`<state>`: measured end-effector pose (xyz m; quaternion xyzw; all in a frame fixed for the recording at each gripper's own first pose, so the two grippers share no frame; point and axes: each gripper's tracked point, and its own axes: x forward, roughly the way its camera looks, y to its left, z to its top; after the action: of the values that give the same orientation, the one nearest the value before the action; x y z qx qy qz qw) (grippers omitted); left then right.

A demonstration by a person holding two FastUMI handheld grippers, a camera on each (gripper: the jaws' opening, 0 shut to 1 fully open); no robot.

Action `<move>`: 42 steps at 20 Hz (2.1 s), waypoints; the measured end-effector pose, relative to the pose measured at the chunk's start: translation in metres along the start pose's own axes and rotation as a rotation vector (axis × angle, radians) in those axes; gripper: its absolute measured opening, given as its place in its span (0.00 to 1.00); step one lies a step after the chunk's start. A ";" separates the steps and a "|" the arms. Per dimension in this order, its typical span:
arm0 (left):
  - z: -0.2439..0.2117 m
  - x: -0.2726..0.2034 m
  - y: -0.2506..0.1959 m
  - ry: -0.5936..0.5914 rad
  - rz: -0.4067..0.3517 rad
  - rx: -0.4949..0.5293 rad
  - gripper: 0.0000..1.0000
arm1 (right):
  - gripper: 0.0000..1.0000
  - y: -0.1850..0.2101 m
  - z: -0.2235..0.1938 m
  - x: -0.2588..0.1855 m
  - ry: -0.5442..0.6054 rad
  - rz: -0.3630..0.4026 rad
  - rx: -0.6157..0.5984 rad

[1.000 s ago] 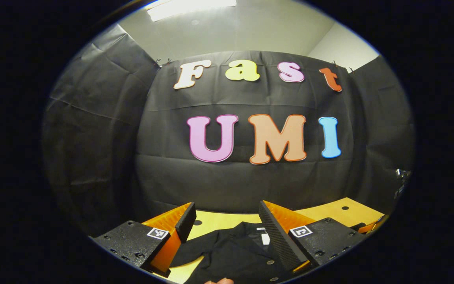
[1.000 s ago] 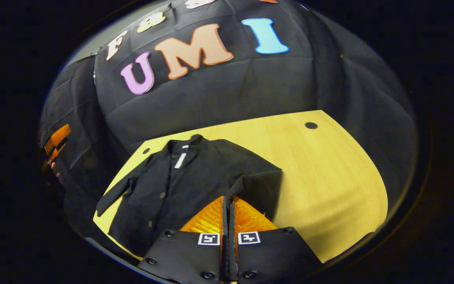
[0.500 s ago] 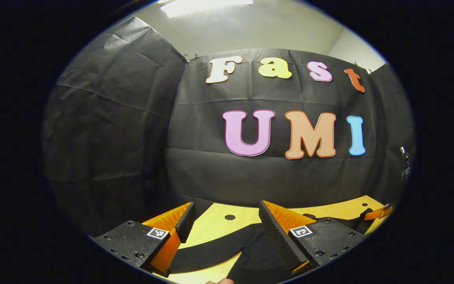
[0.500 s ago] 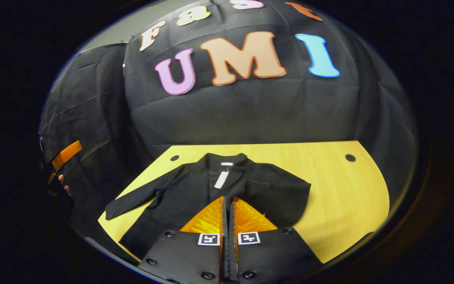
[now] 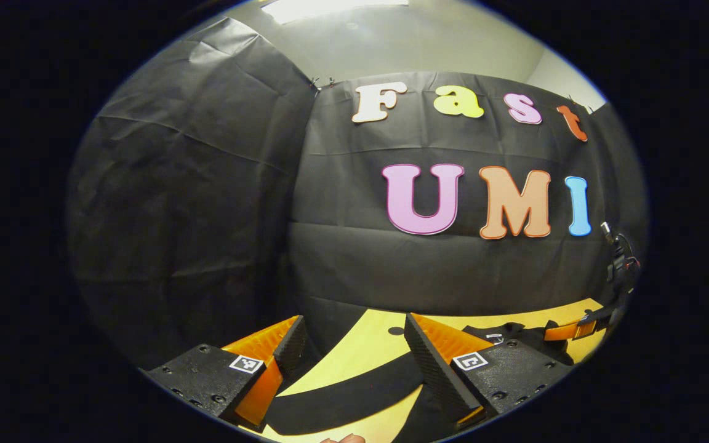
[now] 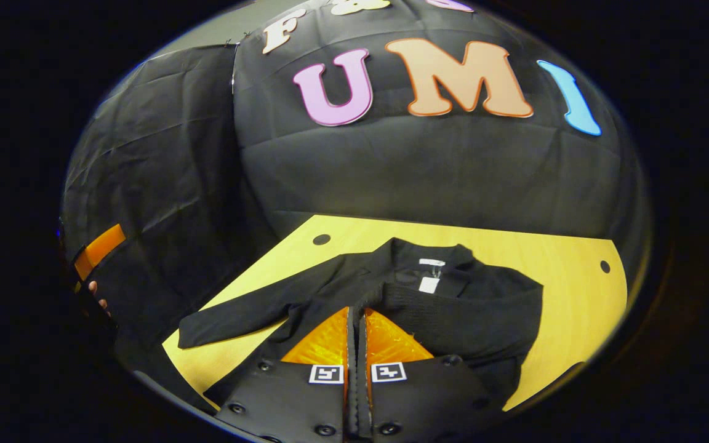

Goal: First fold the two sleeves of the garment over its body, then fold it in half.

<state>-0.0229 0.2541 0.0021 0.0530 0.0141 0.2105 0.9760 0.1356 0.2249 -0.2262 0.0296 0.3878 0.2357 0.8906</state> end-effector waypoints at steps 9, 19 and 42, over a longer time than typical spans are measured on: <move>-0.055 0.004 0.059 0.121 0.070 0.040 1.00 | 0.02 0.072 0.002 0.072 0.069 0.057 -0.057; -0.143 0.013 0.085 0.333 0.005 0.000 1.00 | 0.95 0.068 0.087 0.011 -0.265 0.013 -0.048; -0.295 -0.004 0.089 0.690 -0.042 0.043 0.93 | 0.98 -0.012 0.033 -0.056 -0.224 -0.164 0.028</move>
<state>-0.0774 0.3616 -0.2815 -0.0009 0.3489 0.1957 0.9165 0.1312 0.1937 -0.1681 0.0363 0.2901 0.1518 0.9442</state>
